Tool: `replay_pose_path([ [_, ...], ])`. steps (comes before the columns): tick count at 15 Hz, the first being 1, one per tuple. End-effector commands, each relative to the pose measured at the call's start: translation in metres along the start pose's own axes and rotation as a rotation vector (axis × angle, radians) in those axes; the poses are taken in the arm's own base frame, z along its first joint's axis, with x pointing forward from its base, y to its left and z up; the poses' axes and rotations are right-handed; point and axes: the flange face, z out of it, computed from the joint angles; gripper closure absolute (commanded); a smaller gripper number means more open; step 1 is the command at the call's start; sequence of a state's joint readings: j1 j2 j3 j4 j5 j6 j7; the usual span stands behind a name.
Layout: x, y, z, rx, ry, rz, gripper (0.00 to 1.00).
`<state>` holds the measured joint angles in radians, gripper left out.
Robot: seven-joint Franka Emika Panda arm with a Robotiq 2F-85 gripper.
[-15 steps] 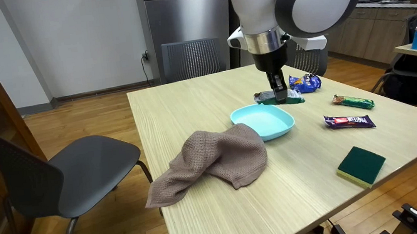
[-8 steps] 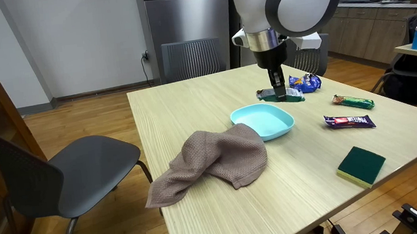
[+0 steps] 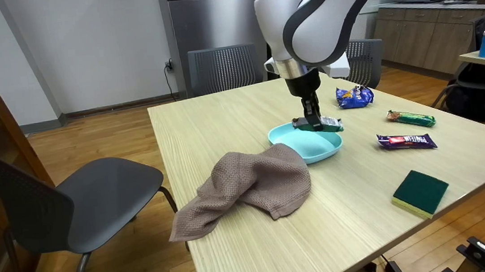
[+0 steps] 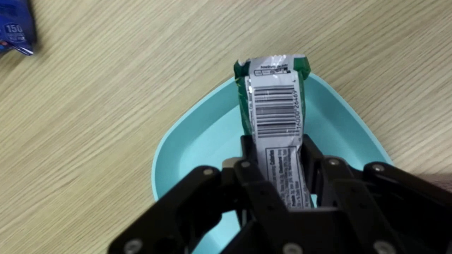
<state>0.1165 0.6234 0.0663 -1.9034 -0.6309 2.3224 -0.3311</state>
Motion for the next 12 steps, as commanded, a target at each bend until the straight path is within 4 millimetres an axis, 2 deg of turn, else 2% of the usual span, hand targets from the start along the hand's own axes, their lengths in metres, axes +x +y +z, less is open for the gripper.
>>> replay_pose_path([
  [1, 0.023, 0.014, 0.015, 0.019, -0.041, 0.032, 0.91],
  [5, 0.037, 0.013, 0.026, 0.027, -0.068, 0.025, 0.91],
  [6, 0.039, 0.010, 0.025, 0.026, -0.075, 0.016, 0.41],
  [7, 0.041, 0.007, 0.023, 0.022, -0.077, 0.008, 0.40],
  [10, 0.039, 0.000, 0.013, 0.024, -0.112, 0.022, 0.20],
  [12, 0.035, -0.005, 0.004, 0.024, -0.120, 0.017, 0.03],
])
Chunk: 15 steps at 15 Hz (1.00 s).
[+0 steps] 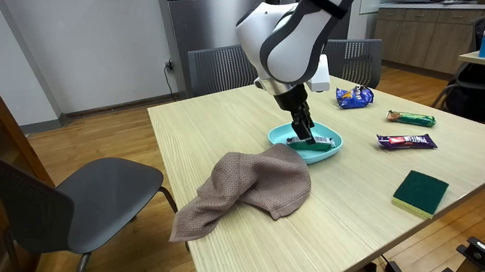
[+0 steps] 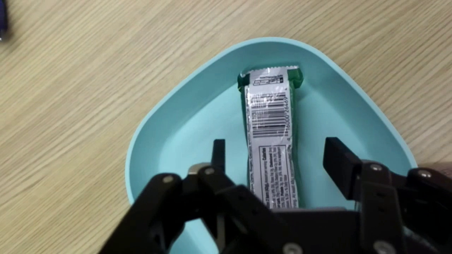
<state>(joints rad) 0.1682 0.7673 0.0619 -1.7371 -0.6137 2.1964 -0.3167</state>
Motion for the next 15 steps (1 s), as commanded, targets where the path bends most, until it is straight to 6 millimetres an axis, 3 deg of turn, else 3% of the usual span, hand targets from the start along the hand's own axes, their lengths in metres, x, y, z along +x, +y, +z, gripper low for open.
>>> replay_pose_path([
  [1, -0.011, -0.004, -0.025, -0.007, -0.032, 0.021, 0.00],
  [4, -0.026, -0.003, -0.039, -0.004, -0.009, 0.022, 0.00],
  [9, -0.072, 0.001, -0.059, 0.009, 0.112, 0.073, 0.00],
  [15, -0.137, -0.003, -0.050, 0.024, 0.176, 0.150, 0.00],
])
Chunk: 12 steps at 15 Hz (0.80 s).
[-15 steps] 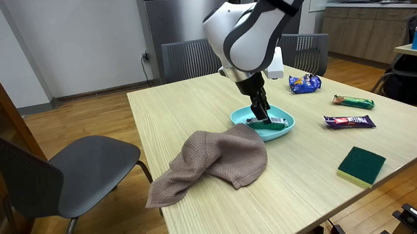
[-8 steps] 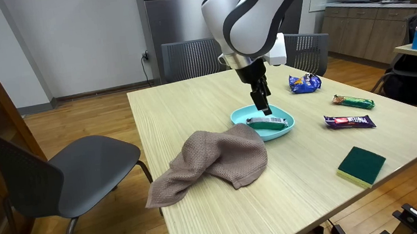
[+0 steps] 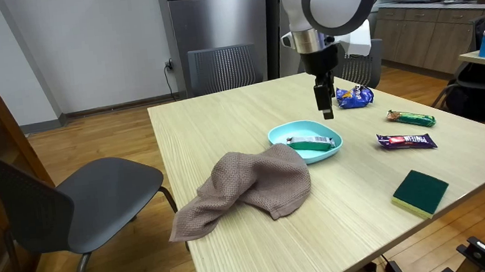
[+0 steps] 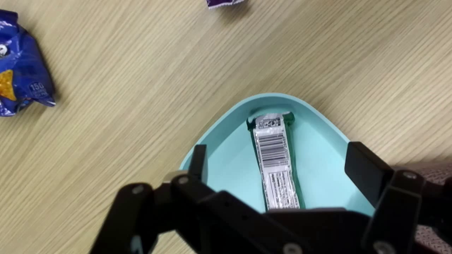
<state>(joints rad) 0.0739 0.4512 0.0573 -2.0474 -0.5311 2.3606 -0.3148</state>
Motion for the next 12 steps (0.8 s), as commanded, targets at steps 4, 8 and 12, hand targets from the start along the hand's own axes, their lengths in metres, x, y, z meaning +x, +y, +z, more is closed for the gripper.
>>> replay_pose_path([
  [4, -0.082, -0.013, 0.008, -0.024, 0.016, 0.006, 0.00],
  [8, -0.083, -0.011, 0.021, -0.026, -0.014, -0.010, 0.00],
  [12, -0.089, -0.015, 0.020, -0.029, -0.011, -0.015, 0.00],
])
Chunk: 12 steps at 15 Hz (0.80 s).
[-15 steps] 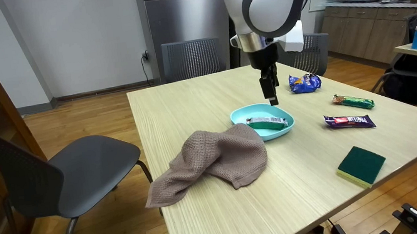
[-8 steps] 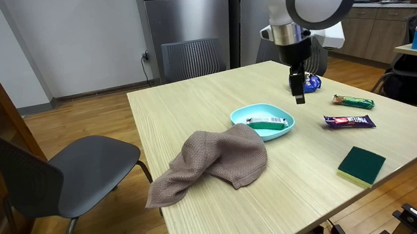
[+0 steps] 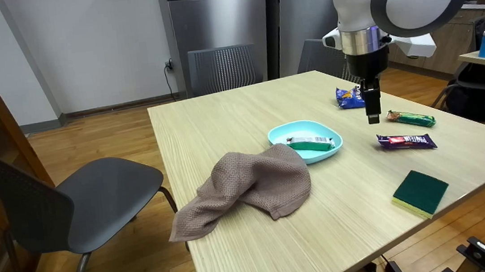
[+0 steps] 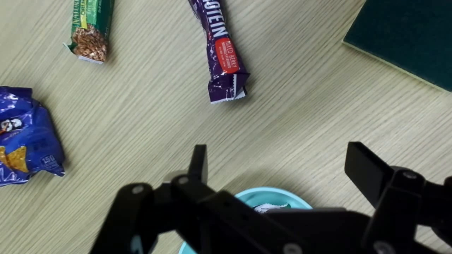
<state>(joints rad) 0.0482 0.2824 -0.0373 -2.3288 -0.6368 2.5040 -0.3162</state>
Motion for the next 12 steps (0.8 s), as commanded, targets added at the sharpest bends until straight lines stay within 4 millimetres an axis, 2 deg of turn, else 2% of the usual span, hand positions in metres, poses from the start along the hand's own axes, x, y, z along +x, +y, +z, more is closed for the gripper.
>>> replay_pose_path([
  [1, 0.0001, 0.0003, -0.0005, 0.000, 0.000, 0.000, 0.00],
  [12, -0.0015, -0.0020, -0.0055, -0.032, 0.024, -0.040, 0.00],
])
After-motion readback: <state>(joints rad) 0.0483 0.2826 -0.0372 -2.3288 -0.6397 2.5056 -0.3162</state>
